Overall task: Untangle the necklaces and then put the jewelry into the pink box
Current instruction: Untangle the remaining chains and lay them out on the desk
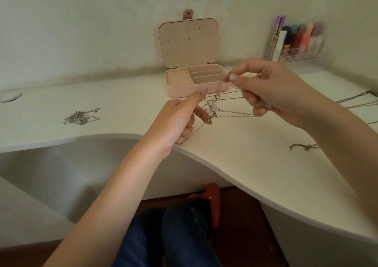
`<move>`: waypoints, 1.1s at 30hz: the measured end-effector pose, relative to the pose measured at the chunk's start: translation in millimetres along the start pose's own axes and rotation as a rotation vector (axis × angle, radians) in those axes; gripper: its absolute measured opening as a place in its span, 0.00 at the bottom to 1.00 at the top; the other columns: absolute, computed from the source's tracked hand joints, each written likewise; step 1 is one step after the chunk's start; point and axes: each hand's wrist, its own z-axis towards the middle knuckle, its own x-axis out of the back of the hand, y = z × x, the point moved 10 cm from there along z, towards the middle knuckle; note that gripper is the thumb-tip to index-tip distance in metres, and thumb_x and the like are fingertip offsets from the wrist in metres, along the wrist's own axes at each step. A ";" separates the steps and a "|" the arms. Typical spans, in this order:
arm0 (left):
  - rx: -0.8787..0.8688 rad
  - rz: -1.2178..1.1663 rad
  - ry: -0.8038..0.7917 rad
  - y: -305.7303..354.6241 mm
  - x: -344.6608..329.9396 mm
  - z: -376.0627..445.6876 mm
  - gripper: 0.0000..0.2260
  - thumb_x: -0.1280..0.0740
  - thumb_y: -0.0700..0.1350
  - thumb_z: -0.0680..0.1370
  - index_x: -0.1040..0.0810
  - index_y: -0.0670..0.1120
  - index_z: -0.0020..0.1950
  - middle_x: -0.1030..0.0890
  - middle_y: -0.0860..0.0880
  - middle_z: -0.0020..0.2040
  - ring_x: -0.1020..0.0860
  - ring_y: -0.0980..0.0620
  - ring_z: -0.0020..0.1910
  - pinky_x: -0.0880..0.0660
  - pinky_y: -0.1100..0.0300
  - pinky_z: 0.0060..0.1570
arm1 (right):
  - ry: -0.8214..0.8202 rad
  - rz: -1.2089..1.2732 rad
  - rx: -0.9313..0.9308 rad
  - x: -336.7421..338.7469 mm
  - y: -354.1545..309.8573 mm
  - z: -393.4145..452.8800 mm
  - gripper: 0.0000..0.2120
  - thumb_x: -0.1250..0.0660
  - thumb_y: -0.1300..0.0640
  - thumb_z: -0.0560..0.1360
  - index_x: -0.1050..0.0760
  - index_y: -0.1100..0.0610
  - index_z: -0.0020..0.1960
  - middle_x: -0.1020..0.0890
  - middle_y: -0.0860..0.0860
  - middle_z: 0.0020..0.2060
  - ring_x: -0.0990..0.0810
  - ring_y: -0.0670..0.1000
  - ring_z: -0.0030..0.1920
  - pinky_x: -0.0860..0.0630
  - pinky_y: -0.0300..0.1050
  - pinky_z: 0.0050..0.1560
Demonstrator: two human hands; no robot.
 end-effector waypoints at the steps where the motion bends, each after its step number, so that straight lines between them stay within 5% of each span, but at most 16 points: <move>1: 0.012 -0.001 -0.001 -1.3 0.6 0.0 0.24 0.40 0.61 0.76 0.23 0.45 0.31 0.45 0.52 0.26 0.47 0.54 0.23 0.52 0.67 0.23 | 0.002 -0.032 0.010 -0.6 -0.3 0.1 0.08 0.32 0.53 0.75 0.23 0.57 0.51 0.32 0.48 0.23 0.39 0.44 0.20 0.38 0.36 0.22; 5: 0.069 -0.029 0.007 -6.8 4.6 0.7 0.25 0.40 0.63 0.75 0.24 0.45 0.29 0.45 0.53 0.26 0.47 0.55 0.22 0.52 0.67 0.22 | -0.059 -0.126 0.095 -8.1 -8.6 -2.3 0.10 0.30 0.52 0.73 0.27 0.54 0.50 0.34 0.46 0.23 0.40 0.47 0.24 0.40 0.37 0.23; 12: 0.083 -0.046 -0.001 -9.8 5.4 1.4 0.25 0.38 0.63 0.75 0.25 0.46 0.27 0.46 0.54 0.24 0.48 0.56 0.20 0.52 0.67 0.21 | -0.261 -0.096 0.085 -34.4 -9.0 -10.2 0.15 0.29 0.47 0.66 0.18 0.55 0.49 0.38 0.46 0.18 0.45 0.47 0.21 0.48 0.39 0.25; 20: 0.095 -0.012 -0.010 -10.2 4.4 2.5 0.25 0.39 0.61 0.76 0.25 0.45 0.27 0.46 0.53 0.25 0.48 0.56 0.20 0.52 0.68 0.21 | -0.261 -0.107 0.124 -38.7 -12.1 -12.1 0.08 0.26 0.51 0.63 0.17 0.51 0.41 0.38 0.49 0.18 0.46 0.48 0.21 0.47 0.36 0.24; 26: 0.120 0.075 -0.035 -8.5 -0.4 3.0 0.26 0.38 0.64 0.74 0.25 0.47 0.24 0.46 0.53 0.24 0.47 0.55 0.20 0.49 0.68 0.20 | -0.308 -0.200 0.088 -44.1 -4.4 -12.5 0.14 0.26 0.46 0.60 0.19 0.55 0.39 0.37 0.47 0.17 0.45 0.48 0.21 0.46 0.35 0.24; 33: 0.134 0.215 -0.132 -6.6 -11.6 5.8 0.27 0.39 0.68 0.71 0.25 0.45 0.29 0.45 0.53 0.24 0.47 0.55 0.20 0.49 0.68 0.20 | -0.319 -0.239 0.041 -48.3 0.0 -14.3 0.19 0.27 0.48 0.61 0.20 0.54 0.50 0.38 0.46 0.17 0.44 0.46 0.20 0.46 0.34 0.23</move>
